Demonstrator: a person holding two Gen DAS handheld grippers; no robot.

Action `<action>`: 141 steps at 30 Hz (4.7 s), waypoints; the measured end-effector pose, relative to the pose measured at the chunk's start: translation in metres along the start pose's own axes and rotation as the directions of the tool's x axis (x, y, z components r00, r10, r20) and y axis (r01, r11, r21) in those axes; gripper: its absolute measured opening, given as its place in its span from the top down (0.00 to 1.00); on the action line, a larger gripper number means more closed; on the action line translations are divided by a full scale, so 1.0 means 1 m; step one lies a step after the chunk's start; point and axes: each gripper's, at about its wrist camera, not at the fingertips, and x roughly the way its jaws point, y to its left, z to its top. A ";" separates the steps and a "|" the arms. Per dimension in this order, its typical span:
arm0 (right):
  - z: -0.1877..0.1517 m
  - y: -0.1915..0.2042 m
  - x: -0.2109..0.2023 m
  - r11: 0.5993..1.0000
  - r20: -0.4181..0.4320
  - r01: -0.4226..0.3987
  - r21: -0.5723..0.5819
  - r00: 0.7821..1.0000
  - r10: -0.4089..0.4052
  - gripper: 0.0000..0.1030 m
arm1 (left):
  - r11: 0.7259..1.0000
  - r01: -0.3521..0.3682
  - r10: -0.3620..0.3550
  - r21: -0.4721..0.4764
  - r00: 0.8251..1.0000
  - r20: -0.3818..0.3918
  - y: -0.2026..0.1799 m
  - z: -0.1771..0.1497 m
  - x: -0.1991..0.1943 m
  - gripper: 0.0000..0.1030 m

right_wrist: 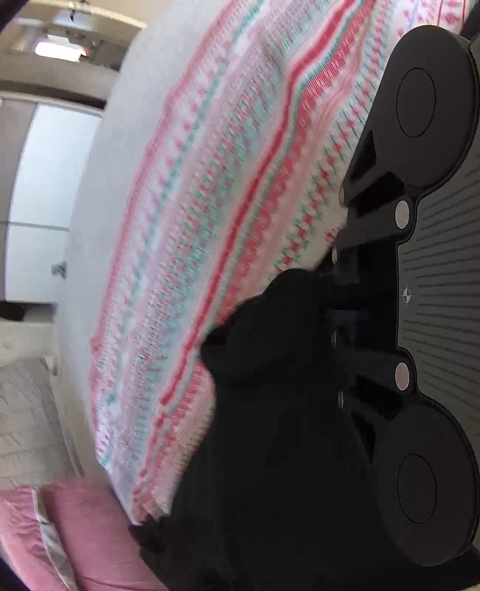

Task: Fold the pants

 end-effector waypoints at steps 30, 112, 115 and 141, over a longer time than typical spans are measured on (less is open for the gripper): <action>0.008 -0.011 -0.027 0.979 0.101 0.203 0.008 0.974 -0.202 1.00 | 0.997 0.058 -0.054 -0.055 0.995 0.086 0.021 0.013 0.010 0.82; -0.233 -0.245 -0.197 0.562 -0.176 0.581 0.588 0.770 -0.613 0.62 | 0.968 0.176 -0.174 0.179 0.984 -0.028 -0.007 -0.016 0.037 0.29; -0.229 -0.234 -0.177 0.597 -0.185 0.690 0.411 0.704 -0.686 0.62 | 0.969 0.146 -0.145 0.198 0.989 -0.017 -0.016 -0.020 0.037 0.24; -0.178 -0.001 -0.131 0.911 0.031 0.319 0.260 0.940 -0.339 0.26 | 0.819 0.264 -0.329 -0.510 0.943 -0.041 0.040 -0.006 0.059 0.18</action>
